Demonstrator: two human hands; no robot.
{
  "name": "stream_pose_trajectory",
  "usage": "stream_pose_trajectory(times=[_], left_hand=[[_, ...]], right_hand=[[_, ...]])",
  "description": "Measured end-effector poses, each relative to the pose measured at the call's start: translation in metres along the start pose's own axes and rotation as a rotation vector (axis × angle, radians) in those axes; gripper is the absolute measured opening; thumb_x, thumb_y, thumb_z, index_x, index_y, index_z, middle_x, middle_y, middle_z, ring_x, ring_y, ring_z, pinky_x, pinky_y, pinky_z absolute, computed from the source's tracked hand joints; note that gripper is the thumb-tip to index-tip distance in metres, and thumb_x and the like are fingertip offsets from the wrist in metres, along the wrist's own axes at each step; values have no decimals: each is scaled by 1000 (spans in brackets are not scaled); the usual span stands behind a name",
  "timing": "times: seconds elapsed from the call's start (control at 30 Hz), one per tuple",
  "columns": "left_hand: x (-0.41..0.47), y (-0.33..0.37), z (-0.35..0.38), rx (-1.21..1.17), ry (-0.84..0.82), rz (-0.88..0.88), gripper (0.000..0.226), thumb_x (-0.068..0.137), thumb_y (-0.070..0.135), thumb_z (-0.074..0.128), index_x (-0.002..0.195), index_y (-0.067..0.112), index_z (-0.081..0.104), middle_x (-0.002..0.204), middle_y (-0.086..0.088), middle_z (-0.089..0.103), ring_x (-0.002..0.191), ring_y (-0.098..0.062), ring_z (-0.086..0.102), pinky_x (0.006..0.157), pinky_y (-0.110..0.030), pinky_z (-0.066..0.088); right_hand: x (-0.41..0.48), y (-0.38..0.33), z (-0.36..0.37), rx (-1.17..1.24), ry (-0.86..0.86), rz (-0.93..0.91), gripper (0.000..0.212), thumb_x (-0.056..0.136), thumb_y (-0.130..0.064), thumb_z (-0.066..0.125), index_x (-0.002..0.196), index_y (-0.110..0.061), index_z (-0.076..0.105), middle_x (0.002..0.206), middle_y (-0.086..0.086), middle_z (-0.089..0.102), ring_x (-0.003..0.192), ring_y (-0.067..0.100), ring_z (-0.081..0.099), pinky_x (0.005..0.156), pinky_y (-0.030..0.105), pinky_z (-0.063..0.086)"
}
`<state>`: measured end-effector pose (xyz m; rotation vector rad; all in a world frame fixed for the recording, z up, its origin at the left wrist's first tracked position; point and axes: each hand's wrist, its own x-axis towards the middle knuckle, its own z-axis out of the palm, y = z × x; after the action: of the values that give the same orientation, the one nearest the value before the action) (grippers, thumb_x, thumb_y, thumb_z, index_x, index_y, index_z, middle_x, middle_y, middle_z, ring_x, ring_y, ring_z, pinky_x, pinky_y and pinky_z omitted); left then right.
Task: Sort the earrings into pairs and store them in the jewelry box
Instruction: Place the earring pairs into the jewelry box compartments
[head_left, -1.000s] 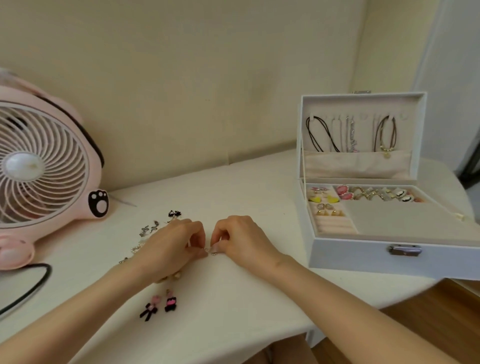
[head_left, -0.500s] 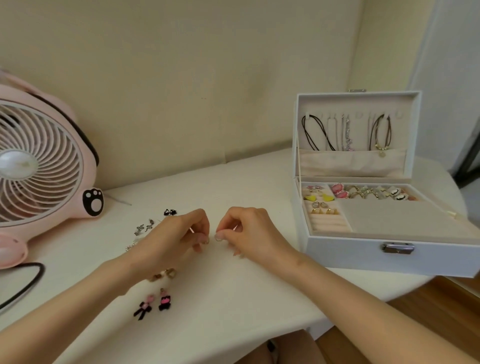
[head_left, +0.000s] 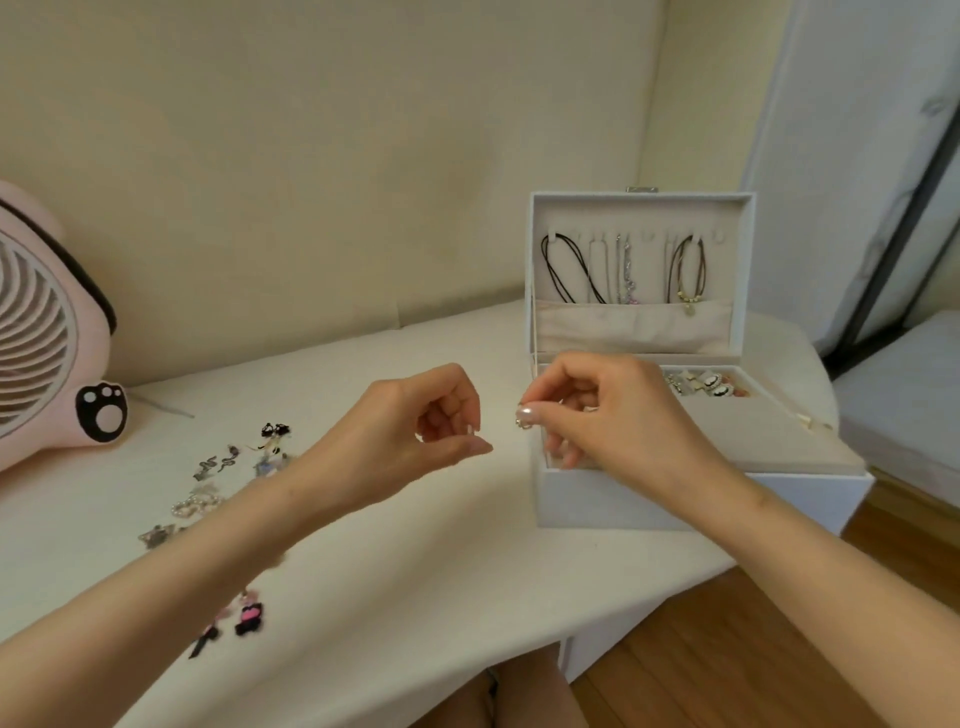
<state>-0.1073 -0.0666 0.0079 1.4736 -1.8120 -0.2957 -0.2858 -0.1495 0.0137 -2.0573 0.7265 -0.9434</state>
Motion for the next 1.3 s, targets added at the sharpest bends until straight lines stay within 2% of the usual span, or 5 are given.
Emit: stream_pose_trajectory(times=[0.13,0.43,0.8,1.03,1.3], left_hand=[[16,9,10,-25,-19,15,11,82,11,69,80,14,58,71,5,63,65,-8,58,67,-28,48],[35,29,25,-327,-69,-40,8,82,3,66,80,7,59,76,-5,64,71,-12,61,72,-23,50],[47,28,30,-179,-75,-87,8,79,5,70,84,10,67,85,-6,72,80,-19,68,77,-34,52],[57,28,41,83,-22,-31,8,78,13,73,85,13,69,92,0,63,71,-6,64,65,-14,46],[61,33,47,96,-86,-81,11,79,10,72,86,8,65,70,4,67,54,9,55,49,-4,35]], right_hand=[[-3,12,-22,-44,55,10,7,78,-3,71,74,-7,67,67,10,65,57,21,64,46,27,53],[-16,20,-42,45,40,5,4,80,-1,69,79,-4,67,69,12,66,62,24,67,54,32,58],[-13,28,-48,52,58,17,4,79,-3,70,77,-7,69,73,9,70,71,24,69,65,32,59],[0,43,-52,-162,59,54,2,76,-13,74,76,-14,73,75,-6,70,71,1,62,65,9,47],[4,52,-53,-201,-29,64,3,74,-15,76,75,-17,73,76,-5,71,71,3,63,68,16,50]])
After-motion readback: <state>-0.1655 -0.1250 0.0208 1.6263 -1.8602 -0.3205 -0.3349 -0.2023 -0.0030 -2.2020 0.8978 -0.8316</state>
